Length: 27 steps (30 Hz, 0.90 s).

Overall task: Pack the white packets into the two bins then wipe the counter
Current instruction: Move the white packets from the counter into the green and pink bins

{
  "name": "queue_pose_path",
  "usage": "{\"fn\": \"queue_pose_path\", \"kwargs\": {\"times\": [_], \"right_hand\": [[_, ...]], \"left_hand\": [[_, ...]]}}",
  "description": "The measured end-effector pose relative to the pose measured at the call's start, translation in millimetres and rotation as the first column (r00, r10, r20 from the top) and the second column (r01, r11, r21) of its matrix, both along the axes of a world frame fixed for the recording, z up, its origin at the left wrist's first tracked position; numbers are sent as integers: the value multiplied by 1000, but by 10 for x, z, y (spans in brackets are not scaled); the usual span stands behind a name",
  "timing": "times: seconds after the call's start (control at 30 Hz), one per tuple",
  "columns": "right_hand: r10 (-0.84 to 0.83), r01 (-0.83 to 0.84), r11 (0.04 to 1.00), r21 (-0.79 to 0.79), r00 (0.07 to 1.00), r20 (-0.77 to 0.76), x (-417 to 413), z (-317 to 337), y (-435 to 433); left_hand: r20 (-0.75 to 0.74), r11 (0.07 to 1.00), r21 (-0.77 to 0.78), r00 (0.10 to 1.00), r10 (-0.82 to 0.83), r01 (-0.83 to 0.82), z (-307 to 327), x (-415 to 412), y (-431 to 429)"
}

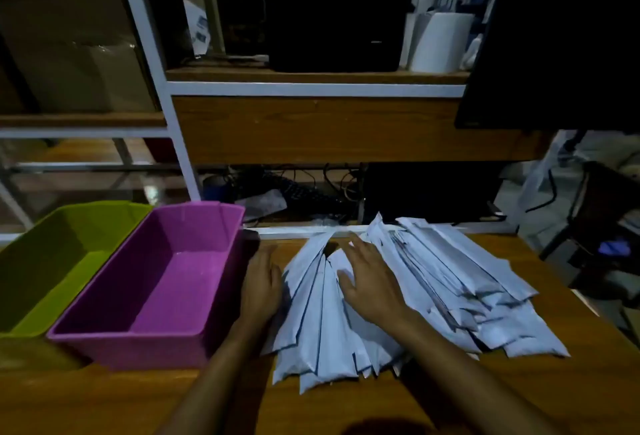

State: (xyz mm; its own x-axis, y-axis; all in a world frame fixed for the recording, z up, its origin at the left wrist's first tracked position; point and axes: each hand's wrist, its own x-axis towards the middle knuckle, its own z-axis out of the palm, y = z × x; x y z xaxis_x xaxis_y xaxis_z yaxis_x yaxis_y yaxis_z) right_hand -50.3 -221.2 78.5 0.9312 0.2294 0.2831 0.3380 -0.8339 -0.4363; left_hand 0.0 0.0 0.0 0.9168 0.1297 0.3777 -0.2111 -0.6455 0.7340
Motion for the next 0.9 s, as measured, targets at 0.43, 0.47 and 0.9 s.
{"fn": "queue_pose_path", "kwargs": {"times": [0.43, 0.47, 0.9], "right_hand": [[-180, 145, 853, -501, 983, -23, 235, -831, -617], [-189, 150, 857, -493, 982, -30, 222, -827, -635], [-163, 158, 977, -140, 986, -21, 267, -538, -572]], "left_hand": [[-446, 982, 91, 889, -109, 166, -415, 428, -441], [-430, 984, 111, 900, -77, 137, -437, 418, -465], [-81, 990, -126, 994, -77, 67, 148, 125, -531]]}}
